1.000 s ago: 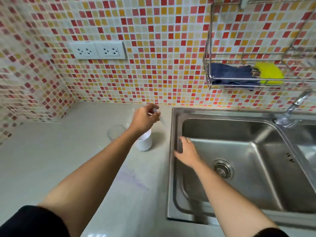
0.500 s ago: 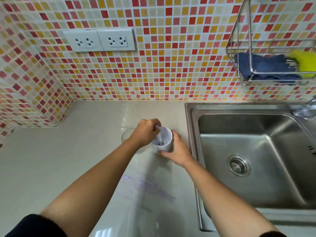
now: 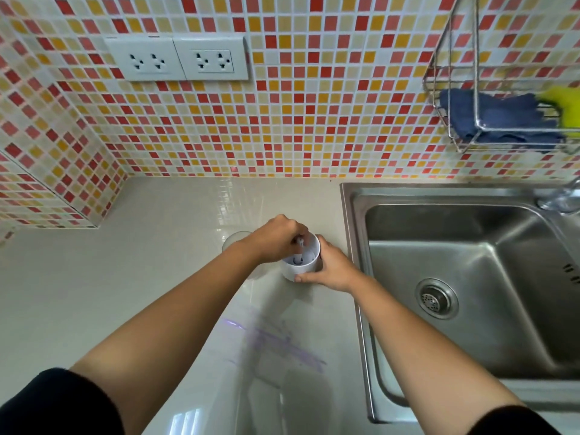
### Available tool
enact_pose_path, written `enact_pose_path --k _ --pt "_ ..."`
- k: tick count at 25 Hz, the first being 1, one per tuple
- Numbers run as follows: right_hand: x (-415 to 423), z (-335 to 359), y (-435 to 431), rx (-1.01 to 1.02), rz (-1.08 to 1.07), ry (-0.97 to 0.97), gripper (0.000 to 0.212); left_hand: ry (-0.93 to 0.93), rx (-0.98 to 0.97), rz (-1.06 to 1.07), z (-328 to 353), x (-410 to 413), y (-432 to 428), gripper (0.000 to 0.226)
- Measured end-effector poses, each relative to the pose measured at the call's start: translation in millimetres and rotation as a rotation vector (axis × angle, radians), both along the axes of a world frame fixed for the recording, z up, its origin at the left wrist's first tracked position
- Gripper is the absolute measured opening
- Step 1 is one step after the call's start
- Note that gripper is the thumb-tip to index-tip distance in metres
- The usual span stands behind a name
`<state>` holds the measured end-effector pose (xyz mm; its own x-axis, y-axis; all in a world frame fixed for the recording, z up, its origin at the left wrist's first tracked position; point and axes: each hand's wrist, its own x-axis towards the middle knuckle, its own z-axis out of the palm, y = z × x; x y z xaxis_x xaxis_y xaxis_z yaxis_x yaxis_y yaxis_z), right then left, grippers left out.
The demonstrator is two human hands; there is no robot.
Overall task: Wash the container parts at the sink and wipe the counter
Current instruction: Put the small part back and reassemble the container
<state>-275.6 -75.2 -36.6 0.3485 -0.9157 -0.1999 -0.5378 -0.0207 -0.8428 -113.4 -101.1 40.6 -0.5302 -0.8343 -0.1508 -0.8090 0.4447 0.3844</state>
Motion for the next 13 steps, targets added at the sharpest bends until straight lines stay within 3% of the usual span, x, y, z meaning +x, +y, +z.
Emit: enact_pose_path --k 6,10,11,13 --pt "-1.8 -3.2 -2.5 0.016 0.006 -0.021 0.089 0.004 0.036 0.006 -0.8 0.8 1.2 0.027" --pt "-3.5 -7.7 3.1 0.001 -0.071 -0.071 0.093 0.428 0.128 0.292 8.5 31.4 4.0 0.053" --pt "-3.4 -12.1 5.1 0.007 -0.103 -0.091 0.094 0.391 0.088 0.321 8.1 43.1 3.9 0.062" --pt "0.7 -22.5 10.1 0.018 -0.151 -0.103 0.095 0.130 0.102 0.317 -0.4 66.5 8.4 0.087"
